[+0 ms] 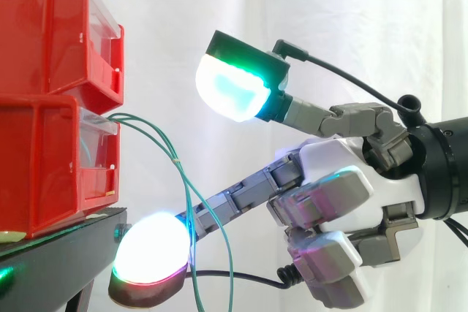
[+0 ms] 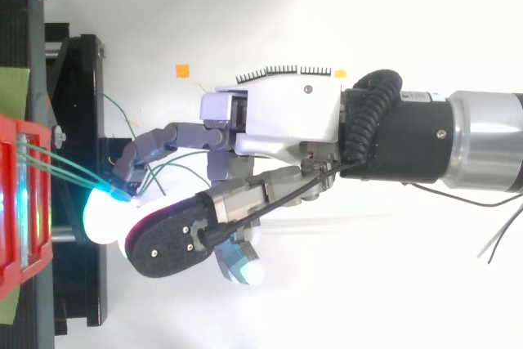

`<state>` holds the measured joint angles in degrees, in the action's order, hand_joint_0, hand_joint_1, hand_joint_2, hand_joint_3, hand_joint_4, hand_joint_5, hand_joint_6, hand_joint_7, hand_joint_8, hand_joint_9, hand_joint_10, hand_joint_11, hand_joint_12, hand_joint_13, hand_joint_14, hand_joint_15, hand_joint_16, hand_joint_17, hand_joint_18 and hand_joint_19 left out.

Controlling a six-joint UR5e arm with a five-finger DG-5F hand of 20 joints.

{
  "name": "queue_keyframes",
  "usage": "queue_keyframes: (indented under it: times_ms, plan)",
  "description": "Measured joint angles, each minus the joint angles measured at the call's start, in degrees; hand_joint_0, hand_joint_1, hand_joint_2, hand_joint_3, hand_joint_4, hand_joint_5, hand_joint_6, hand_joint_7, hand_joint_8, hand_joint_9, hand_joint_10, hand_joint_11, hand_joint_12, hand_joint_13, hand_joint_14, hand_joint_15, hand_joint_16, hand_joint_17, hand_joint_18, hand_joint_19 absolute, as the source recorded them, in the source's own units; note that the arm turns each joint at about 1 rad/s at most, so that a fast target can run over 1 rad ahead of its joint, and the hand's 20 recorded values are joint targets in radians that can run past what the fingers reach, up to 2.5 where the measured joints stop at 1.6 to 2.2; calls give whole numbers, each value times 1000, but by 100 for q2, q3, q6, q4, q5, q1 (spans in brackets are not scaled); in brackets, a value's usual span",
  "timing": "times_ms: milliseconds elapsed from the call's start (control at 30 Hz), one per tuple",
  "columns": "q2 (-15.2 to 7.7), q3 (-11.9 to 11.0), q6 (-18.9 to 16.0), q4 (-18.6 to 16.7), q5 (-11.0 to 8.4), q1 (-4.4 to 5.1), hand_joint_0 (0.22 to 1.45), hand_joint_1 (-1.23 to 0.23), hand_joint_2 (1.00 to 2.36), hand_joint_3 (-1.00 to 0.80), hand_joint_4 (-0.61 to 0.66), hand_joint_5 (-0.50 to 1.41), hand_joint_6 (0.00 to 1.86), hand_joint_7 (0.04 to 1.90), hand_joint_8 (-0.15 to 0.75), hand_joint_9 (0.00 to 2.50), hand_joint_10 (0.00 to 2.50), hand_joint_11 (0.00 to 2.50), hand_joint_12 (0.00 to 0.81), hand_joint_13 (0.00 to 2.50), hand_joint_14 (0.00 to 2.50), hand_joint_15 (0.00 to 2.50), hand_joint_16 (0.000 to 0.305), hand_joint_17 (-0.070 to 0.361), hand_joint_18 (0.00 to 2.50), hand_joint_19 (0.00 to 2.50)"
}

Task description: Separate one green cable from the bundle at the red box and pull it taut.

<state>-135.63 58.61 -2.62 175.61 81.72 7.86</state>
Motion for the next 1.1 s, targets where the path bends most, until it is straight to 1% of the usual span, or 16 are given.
queue_keyframes:
  times_ms: [167, 433, 533, 667, 833, 1000, 1100]
  plan:
    - [1, -9, -302, 46, 8, 6, 391, -445, 1000, -500, 286, -114, 502, 667, 306, 1771, 21, 653, 487, 1567, 17, 566, 88, 197, 1979, 361]
    - [2, -22, -451, 61, 4, 21, 394, -450, 1000, -500, 301, -109, 502, 666, 312, 1774, 21, 660, 493, 1574, 19, 565, 88, 197, 1978, 362]
    - [2, -26, -566, 64, 3, 21, 395, -453, 1000, -500, 301, -108, 502, 666, 312, 1774, 21, 666, 493, 1573, 19, 573, 87, 197, 1977, 364]
    - [2, -31, -860, 99, -10, 25, 398, -455, 1000, -500, 304, -108, 502, 669, 312, 1775, 21, 668, 491, 1574, 18, 583, 87, 196, 1974, 365]
    - [2, -31, -1223, 289, -15, 30, 399, -461, 1000, -500, 301, -107, 502, 666, 311, 1776, 19, 673, 492, 1574, 17, 580, 87, 196, 1969, 367]
    - [1, -33, -1420, 454, -16, 31, 400, -465, 1000, -500, 299, -107, 502, 668, 307, 1773, 21, 676, 494, 1573, 19, 580, 87, 196, 1967, 369]
    - [-1, -32, -1609, 545, -21, 31, 400, -466, 1000, -500, 300, -107, 502, 670, 308, 1773, 21, 669, 493, 1573, 19, 578, 87, 196, 1965, 370]
